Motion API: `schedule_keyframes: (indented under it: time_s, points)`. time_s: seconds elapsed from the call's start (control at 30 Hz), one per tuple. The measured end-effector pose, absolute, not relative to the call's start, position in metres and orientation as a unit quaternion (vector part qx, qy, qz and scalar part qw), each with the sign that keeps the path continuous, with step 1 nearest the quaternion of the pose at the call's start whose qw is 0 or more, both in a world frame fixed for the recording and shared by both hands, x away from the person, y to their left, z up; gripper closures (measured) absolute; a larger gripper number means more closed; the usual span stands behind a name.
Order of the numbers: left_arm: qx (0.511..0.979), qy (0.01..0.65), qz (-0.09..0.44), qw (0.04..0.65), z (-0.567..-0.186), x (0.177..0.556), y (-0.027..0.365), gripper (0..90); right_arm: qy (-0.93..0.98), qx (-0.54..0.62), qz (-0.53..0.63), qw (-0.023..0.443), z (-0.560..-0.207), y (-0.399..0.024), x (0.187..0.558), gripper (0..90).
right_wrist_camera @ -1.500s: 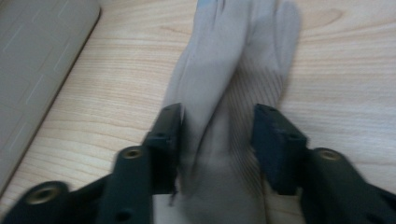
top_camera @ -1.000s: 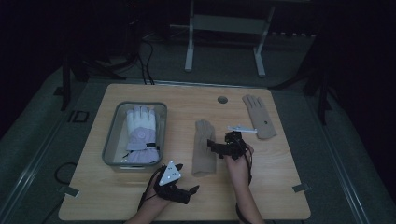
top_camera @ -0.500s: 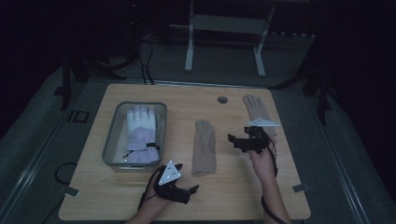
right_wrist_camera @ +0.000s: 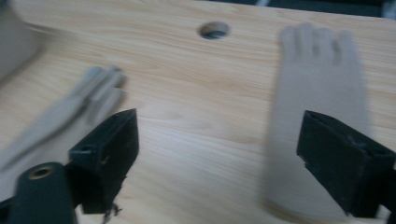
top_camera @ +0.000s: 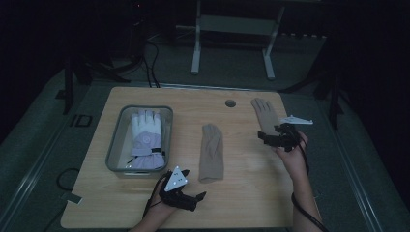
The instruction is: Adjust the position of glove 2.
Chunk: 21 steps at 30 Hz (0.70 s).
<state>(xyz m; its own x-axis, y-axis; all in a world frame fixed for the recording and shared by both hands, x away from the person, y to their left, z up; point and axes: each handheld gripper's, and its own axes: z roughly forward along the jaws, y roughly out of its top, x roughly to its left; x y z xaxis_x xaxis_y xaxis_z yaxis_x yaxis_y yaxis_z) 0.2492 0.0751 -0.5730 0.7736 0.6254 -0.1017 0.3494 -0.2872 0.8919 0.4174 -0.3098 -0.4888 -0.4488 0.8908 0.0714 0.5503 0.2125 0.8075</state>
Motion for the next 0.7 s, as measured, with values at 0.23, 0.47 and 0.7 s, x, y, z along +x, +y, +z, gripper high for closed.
schedule_keyframes:
  time_s: [0.23,0.47,0.7]
  points:
    - [0.791,0.310,0.134,0.511,-0.573,0.250,0.076,2.5,0.747,0.486,0.385,0.240,-0.482,-0.329,0.438,25.2]
    - [0.791,0.311,0.133,0.511,-0.573,0.250,0.076,2.5,0.736,0.500,0.376,0.261,-0.476,-0.341,0.459,31.0]
    - [0.789,0.313,0.131,0.513,-0.573,0.250,0.077,2.5,0.746,0.505,0.337,0.275,-0.484,-0.342,0.480,35.0]
